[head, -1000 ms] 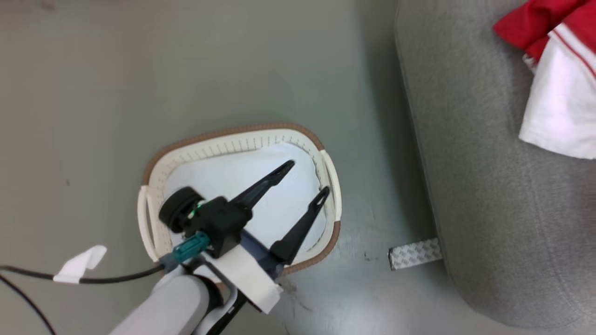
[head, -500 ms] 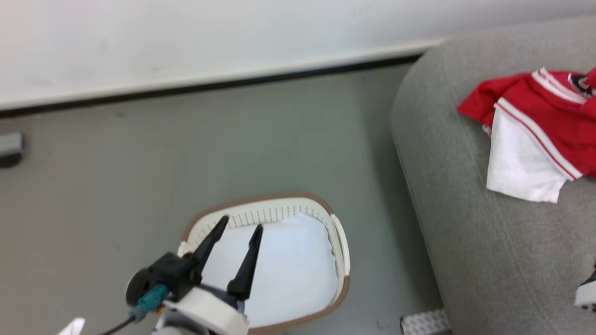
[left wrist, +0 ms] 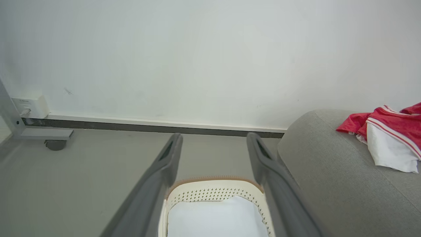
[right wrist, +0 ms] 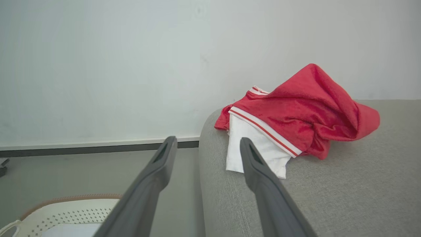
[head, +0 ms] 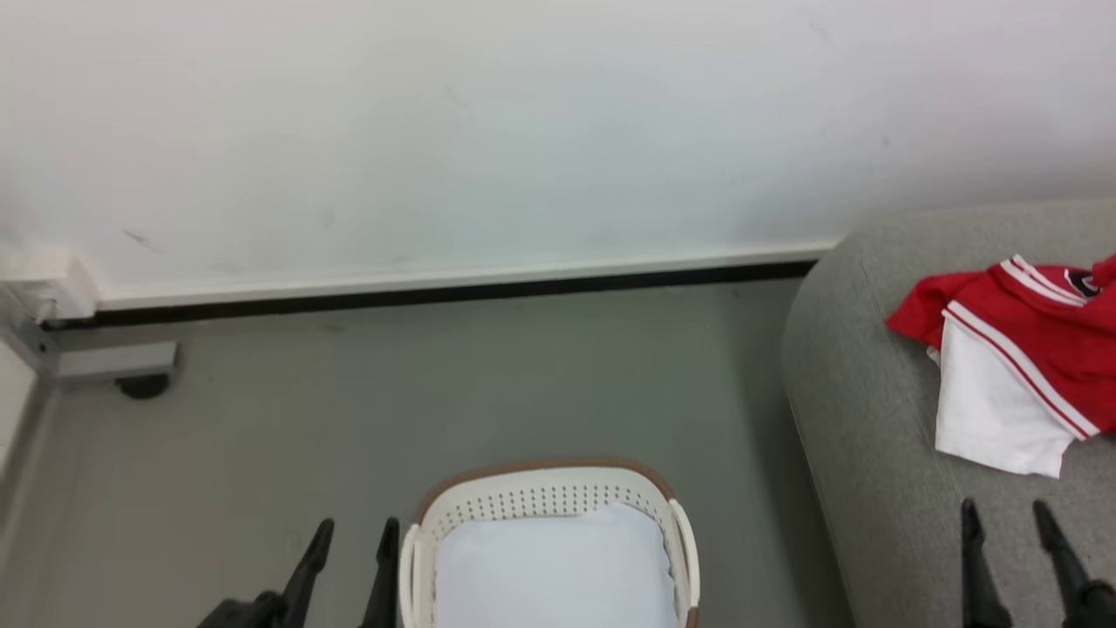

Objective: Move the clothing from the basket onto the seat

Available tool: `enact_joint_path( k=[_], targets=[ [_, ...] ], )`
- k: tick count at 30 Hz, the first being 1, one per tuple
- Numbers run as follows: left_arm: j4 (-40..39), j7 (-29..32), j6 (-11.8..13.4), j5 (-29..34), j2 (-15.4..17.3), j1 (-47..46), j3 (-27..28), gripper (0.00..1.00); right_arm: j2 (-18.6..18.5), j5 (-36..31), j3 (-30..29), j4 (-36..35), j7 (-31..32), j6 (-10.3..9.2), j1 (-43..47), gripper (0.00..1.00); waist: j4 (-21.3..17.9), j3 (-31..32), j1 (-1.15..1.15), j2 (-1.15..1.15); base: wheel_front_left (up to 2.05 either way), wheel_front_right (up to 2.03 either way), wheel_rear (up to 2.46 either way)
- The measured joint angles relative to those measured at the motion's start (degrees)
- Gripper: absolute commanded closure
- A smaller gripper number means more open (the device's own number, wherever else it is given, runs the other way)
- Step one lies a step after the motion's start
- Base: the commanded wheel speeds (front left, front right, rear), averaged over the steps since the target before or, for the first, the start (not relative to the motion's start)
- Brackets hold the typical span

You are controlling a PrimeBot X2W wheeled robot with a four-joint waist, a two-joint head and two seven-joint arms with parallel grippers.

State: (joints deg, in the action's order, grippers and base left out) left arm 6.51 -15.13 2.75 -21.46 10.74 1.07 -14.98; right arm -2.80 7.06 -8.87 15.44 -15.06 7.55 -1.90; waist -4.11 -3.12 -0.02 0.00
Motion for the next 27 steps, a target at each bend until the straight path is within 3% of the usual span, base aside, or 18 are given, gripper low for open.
enact_joint_path(
  k=[12,27],
  targets=[
    [1.5,0.0,-5.7,6.7,-5.3,7.5,10.5,0.0,0.1,0.4,7.1,1.1,0.0,0.0,4.8,0.0,1.0,4.7,0.01,0.0,0.0,0.0,0.0],
    [3.3,0.0,-8.8,9.3,-7.5,8.2,13.8,0.0,0.0,1.6,8.4,1.8,0.0,0.0,4.5,0.0,2.3,5.6,0.02,0.0,0.0,0.0,0.0]
  ],
)
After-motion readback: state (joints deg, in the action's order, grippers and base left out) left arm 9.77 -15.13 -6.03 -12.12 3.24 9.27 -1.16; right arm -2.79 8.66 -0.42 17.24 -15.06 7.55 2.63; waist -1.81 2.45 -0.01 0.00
